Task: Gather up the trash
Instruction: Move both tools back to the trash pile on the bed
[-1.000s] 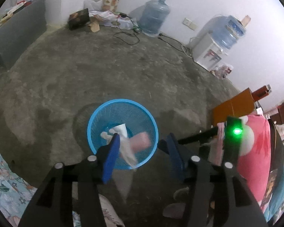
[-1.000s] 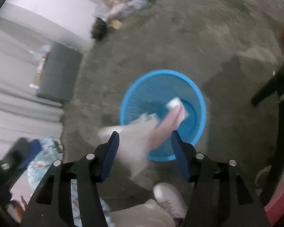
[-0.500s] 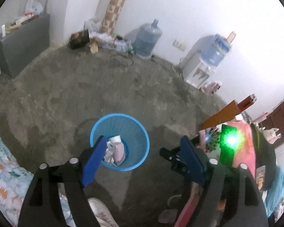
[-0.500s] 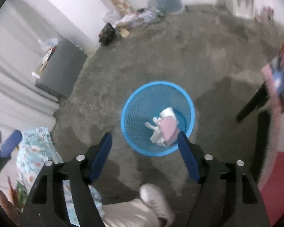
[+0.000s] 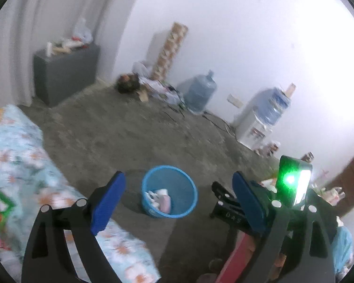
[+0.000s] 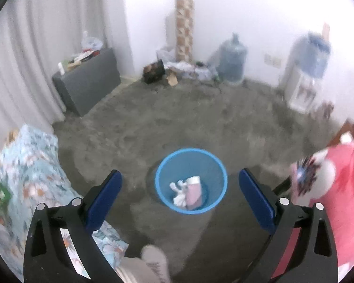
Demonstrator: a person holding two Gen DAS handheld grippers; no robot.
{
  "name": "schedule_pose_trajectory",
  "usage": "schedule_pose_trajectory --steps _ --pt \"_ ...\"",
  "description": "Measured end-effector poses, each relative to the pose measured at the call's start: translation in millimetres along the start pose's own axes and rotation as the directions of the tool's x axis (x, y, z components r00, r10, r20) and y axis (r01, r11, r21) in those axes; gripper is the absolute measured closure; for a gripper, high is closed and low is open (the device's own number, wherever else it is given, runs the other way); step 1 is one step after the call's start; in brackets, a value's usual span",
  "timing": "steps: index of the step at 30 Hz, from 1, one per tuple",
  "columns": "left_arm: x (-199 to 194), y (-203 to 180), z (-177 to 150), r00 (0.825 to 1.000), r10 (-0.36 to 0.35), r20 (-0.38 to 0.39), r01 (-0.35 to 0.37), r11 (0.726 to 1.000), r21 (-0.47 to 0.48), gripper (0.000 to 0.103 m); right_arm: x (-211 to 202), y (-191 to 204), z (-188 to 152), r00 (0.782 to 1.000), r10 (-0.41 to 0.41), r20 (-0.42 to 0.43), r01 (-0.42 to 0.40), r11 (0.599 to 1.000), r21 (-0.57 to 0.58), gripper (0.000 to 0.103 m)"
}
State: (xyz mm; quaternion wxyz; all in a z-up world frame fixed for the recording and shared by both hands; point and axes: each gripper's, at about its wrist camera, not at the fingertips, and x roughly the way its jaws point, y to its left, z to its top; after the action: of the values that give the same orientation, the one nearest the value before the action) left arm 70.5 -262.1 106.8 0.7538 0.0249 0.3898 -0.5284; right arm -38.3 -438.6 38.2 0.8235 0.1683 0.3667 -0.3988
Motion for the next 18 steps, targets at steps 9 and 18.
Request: schedule_pose_trajectory --steps 9,18 --pt "-93 50 -16 0.984 0.139 0.114 -0.143 0.989 0.029 0.009 -44 64 4 0.981 0.153 0.123 -0.125 0.971 -0.204 0.008" --pt "-181 126 -31 0.918 0.333 0.214 -0.319 0.943 -0.097 0.008 -76 108 22 0.835 0.538 0.112 -0.488 0.819 -0.302 0.008"
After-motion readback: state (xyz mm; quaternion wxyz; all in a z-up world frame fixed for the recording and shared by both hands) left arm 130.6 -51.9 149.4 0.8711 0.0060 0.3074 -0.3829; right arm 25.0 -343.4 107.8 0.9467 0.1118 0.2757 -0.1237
